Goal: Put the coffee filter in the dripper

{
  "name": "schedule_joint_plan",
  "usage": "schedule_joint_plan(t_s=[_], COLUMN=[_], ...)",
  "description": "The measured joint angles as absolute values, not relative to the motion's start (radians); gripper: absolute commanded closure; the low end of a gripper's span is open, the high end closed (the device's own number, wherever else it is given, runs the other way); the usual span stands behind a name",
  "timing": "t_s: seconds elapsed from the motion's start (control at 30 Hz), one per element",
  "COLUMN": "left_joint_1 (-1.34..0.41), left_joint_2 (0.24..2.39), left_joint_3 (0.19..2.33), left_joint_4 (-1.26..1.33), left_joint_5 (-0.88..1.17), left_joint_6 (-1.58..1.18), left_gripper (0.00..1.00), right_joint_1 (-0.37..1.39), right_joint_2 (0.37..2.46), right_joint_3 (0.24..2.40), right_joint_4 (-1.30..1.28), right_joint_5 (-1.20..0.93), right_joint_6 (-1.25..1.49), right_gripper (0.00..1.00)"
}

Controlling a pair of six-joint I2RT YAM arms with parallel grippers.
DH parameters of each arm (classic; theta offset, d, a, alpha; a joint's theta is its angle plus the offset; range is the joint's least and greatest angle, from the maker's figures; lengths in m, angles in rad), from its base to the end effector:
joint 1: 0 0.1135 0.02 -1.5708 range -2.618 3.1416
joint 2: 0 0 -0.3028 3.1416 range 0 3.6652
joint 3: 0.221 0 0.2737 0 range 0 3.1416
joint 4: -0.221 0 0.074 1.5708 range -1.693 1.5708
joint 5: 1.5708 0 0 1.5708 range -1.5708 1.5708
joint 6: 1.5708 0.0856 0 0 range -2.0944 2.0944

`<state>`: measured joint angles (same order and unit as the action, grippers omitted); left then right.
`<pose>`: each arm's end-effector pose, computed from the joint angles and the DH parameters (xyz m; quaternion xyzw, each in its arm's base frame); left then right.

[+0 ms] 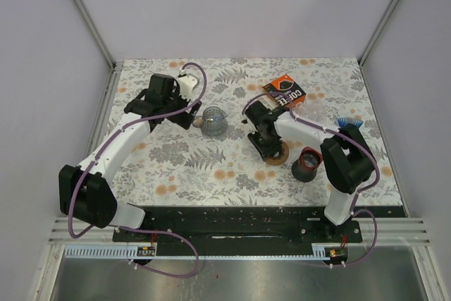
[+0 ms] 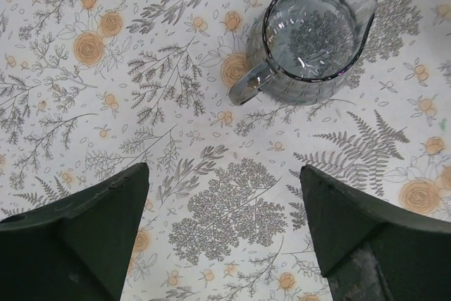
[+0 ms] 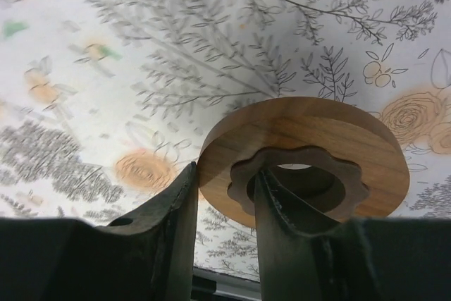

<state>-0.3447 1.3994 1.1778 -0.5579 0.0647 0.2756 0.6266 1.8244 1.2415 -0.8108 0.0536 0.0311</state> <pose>0.3327 -0.1253 0.2996 0.2934 0.8745 -0.0431 0.3839 0.3105 0.2191 0.1527 -0.2898 0.9526 0.0033 0.0923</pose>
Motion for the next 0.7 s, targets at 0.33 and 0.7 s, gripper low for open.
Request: schedule_joint_plan(t_s=[0.33, 0.7], left_joint_1=[-0.323, -0.372], left_joint_2=[1.403, 1.416], left_joint_3=[1.279, 1.449], left_joint_4=[-0.662, -0.77], left_joint_5=[0.178, 0.497], left_joint_6=[0.225, 0.101], left_gripper=[0.08, 0.09], right_joint_1=[0.822, 0.932], right_joint_2=[1.44, 1.278], right_joint_3=[1.228, 1.179], right_joint_4=[-0.744, -0.665], right_joint_5=[0.027, -0.178], right_joint_6=[-0.276, -0.7], right_gripper=[1.0, 1.0])
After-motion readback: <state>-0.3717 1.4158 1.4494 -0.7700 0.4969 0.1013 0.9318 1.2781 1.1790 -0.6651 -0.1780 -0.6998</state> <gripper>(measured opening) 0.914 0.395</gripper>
